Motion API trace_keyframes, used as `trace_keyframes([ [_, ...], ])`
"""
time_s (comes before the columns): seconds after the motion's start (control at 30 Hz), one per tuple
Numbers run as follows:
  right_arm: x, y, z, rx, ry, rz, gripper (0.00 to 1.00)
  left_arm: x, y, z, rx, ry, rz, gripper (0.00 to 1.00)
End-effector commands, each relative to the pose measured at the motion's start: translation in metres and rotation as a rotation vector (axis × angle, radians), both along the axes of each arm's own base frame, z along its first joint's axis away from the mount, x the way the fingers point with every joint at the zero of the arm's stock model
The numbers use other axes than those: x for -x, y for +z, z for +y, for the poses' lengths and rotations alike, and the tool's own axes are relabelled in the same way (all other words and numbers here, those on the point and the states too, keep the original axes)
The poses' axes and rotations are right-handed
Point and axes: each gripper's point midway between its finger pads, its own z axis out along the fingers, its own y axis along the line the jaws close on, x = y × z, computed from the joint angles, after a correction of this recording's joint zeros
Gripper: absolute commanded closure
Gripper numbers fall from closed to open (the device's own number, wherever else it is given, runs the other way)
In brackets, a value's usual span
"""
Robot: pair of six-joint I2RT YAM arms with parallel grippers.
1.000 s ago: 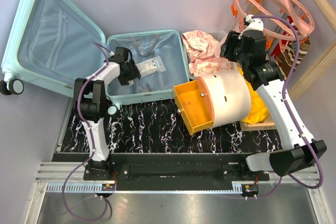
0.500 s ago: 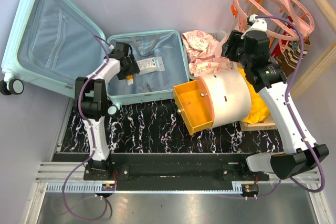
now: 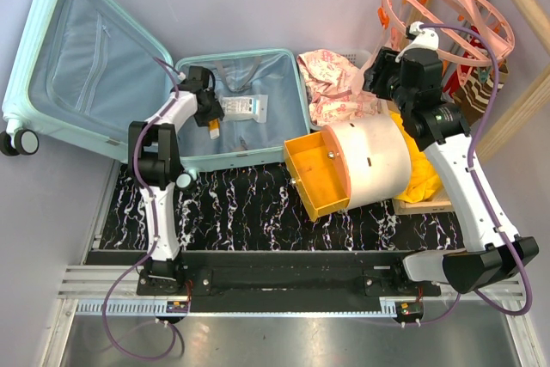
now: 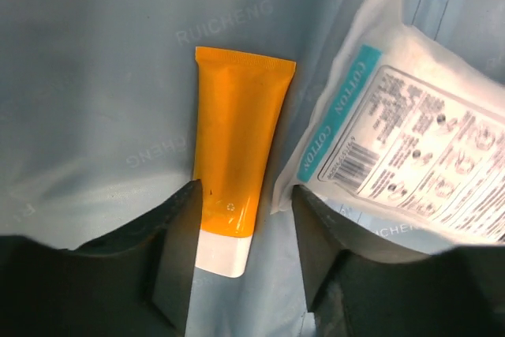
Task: Open, take out, and arrange the luggage
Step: Pick up the personal item from the luggage.
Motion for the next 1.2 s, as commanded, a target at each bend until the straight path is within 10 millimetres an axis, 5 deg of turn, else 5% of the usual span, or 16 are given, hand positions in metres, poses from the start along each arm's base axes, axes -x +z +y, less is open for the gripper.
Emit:
trace_keyframes([
  [0.0,0.006,0.023,-0.006,-0.018,-0.027,-0.053,0.38,0.016,-0.025,-0.003,0.027,-0.021,0.083,0.58],
  [0.1,0.008,0.023,-0.008,-0.025,-0.040,-0.054,0.38,0.028,-0.028,-0.014,0.082,-0.068,0.089,0.65],
  [0.27,0.009,0.023,-0.008,-0.032,-0.042,-0.055,0.38,0.029,0.000,-0.032,0.172,-0.111,-0.014,0.76],
  [0.33,0.007,0.022,-0.007,-0.031,-0.037,-0.052,0.38,0.034,0.000,-0.037,0.177,-0.131,-0.015,0.64],
  [0.43,0.005,0.022,-0.004,-0.033,-0.025,-0.049,0.38,0.037,0.007,-0.025,0.114,-0.093,-0.035,0.33],
  [0.57,0.005,0.019,0.001,-0.038,-0.002,-0.038,0.38,0.033,0.028,-0.013,0.044,-0.095,-0.098,0.20],
  [0.73,0.007,0.019,0.001,-0.044,0.000,-0.039,0.38,0.024,0.073,-0.002,-0.008,-0.088,-0.253,0.19],
  [0.87,0.009,0.017,0.002,-0.050,0.004,-0.035,0.38,0.015,0.089,0.010,-0.094,-0.099,-0.279,0.19],
  [0.97,0.009,0.015,0.002,-0.054,0.006,-0.030,0.38,0.018,0.053,0.024,-0.185,-0.119,-0.142,0.19],
  [1.03,0.009,0.014,0.003,-0.057,0.005,-0.028,0.38,0.016,0.049,0.028,-0.216,-0.143,-0.088,0.20],
  [1.07,0.009,0.015,0.002,-0.057,0.004,-0.030,0.38,0.016,0.028,0.028,-0.226,-0.149,-0.029,0.20],
  [1.17,0.011,0.016,0.001,-0.051,0.001,-0.035,0.38,0.013,0.015,0.027,-0.215,-0.155,0.029,0.20],
])
